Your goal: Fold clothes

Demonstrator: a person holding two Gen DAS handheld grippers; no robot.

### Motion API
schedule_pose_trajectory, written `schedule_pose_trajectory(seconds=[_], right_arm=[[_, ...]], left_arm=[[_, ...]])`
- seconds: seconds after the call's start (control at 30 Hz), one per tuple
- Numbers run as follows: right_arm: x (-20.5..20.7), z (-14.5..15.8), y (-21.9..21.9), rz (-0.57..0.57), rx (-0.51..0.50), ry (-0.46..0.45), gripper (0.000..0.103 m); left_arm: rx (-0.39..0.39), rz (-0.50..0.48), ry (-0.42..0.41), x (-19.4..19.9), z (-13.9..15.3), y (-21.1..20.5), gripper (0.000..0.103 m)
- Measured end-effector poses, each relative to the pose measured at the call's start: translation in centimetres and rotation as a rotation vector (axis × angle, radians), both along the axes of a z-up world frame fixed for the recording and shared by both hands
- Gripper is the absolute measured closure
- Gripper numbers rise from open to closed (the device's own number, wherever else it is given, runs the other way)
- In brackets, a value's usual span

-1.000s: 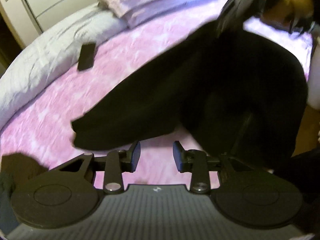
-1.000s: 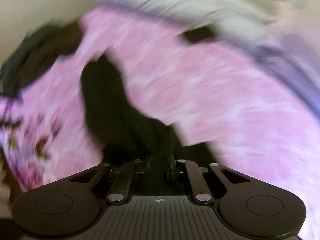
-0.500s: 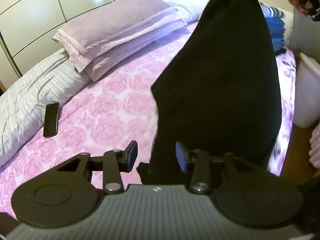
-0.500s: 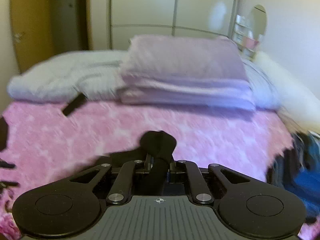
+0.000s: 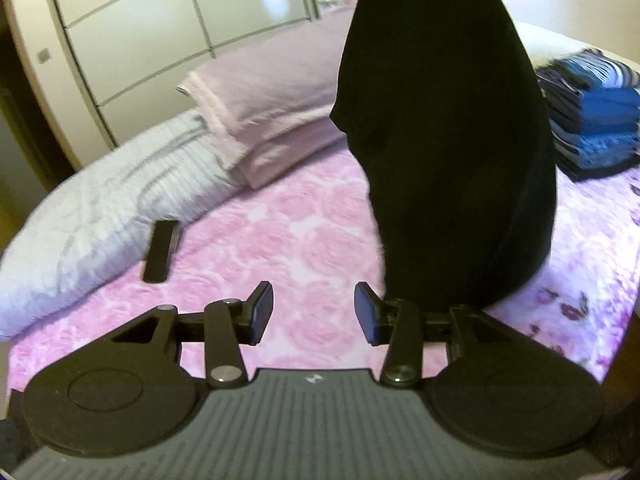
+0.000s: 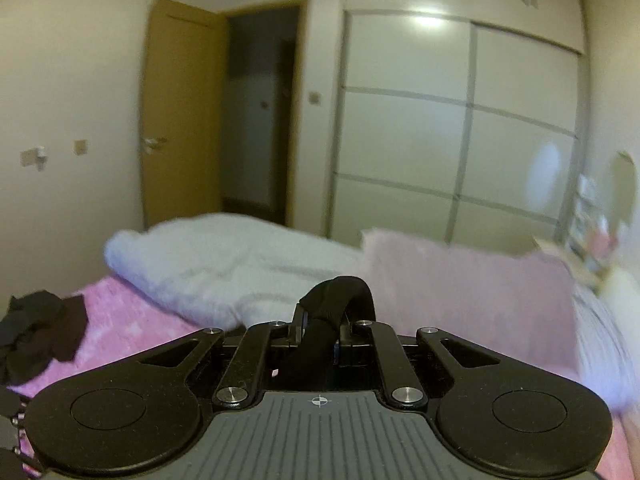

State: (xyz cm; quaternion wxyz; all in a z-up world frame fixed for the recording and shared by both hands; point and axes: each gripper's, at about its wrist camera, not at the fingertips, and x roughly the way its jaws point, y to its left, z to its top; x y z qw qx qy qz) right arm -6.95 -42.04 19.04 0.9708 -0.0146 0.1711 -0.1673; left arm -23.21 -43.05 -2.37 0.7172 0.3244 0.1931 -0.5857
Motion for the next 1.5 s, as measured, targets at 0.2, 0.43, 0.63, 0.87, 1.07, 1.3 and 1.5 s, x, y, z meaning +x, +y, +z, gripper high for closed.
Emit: schedule_pose_trajectory(seconds=[0.2,0.43,0.63,0.87,1.07,1.3,1.5], right_arm=[[-1.4,3.9,0.3,-0.123,-0.042,-0.150,0.093],[-12.1,-1.5,0.9,-0.588,-0.005,-0.129,0.093],[-18.6,-16.8,-2.3,-0.854,0.227,0.160,0.046],[-18.6,-29.1,-1.9,-0.741,0.349,0.423,0.043],[-7.6,-36.1,0.3,-0.095,0.223,0.588,0.011],[-1.3,-43.0,2.2,0.258,0.047,0.792,0.015],[-6.6,-38.7,-4.1,-0.173,0.292,0.565,0.099]], left_arm=[[-0.019,-0.009,-0.007,3.1,0.6,0.7,0.061],[0.024,-0.142,0.024,4.3,-1.6,-0.5,0.061],[0.129,-0.244,-0.002,2.7,-5.4,-3.2,0.059],[0.220,-0.253,0.011,-0.8,-11.3,-10.1,0.056],[0.269,-0.337,-0.010,-4.3,-14.7,-15.9,0.055],[0.338,-0.490,-0.095,-5.5,-18.4,-17.9,0.053],[0.332,-0.601,-0.142,-5.9,-20.1,-20.4,0.046]])
